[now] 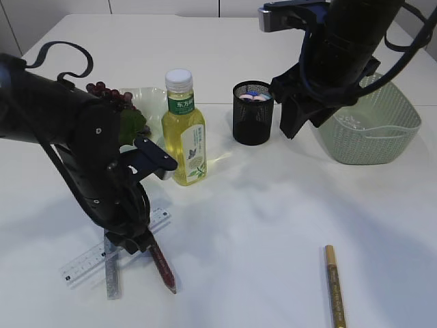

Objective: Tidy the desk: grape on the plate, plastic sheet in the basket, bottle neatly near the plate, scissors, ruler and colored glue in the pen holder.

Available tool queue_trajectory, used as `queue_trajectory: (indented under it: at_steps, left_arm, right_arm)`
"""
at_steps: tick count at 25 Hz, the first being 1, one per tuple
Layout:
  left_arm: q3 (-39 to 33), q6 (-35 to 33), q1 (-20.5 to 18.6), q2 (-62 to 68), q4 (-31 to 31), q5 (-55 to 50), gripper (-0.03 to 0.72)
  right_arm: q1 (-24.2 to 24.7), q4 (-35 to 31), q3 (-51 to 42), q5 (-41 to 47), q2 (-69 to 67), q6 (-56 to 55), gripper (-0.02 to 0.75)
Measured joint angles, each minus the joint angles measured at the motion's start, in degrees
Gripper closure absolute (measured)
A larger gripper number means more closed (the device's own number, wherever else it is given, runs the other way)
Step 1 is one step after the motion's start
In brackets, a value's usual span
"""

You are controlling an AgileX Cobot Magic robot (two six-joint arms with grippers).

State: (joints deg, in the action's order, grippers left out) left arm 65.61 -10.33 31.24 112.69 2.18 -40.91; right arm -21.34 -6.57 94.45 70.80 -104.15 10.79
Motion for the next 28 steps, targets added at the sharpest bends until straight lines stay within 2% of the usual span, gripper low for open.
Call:
queue_trajectory:
  at_steps: [9, 22, 28]
  left_arm:
    - [0.0, 0.0, 0.0, -3.1, 0.1, -1.8, 0.419]
    - [-0.3, 0.0, 0.0, -17.5, 0.1, -3.1, 0.419]
    - [-0.4, 0.0, 0.0, -24.1, -1.2, 1.0, 0.419]
  right_arm:
    - [0.0, -0.2, 0.0, 0.0, 0.0, 0.0, 0.318]
    - [0.0, -4.0, 0.0, 0.0, 1.9, 1.1, 0.319]
    - [0.0, -5.4, 0.0, 0.0, 4.0, 1.1, 0.319]
